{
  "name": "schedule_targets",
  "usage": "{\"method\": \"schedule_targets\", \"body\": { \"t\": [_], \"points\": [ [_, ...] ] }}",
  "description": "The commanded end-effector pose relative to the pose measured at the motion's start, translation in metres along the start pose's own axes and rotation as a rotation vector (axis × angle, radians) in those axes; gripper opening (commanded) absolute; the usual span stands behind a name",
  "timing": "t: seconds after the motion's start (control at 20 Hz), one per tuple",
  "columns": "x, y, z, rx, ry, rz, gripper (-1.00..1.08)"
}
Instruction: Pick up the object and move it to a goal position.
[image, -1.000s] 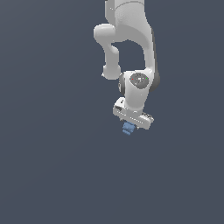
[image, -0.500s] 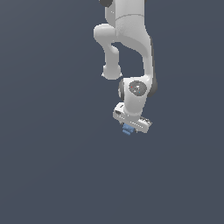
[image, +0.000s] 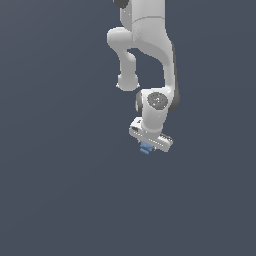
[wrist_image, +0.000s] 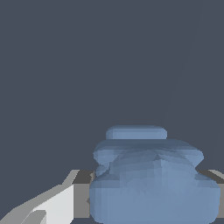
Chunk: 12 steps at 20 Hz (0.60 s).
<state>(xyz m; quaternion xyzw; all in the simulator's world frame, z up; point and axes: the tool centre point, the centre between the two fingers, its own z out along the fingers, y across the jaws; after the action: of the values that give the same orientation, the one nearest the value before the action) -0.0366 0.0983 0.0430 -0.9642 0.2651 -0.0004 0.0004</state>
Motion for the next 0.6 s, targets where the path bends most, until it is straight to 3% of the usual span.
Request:
{"method": "schedule_targets", "body": {
  "t": [0.0, 0.55],
  "points": [
    [0.000, 0.000, 0.000, 0.000, 0.000, 0.000, -1.00],
    [0.002, -0.001, -0.037, 0.000, 0.000, 0.000, -1.00]
  ]
}}
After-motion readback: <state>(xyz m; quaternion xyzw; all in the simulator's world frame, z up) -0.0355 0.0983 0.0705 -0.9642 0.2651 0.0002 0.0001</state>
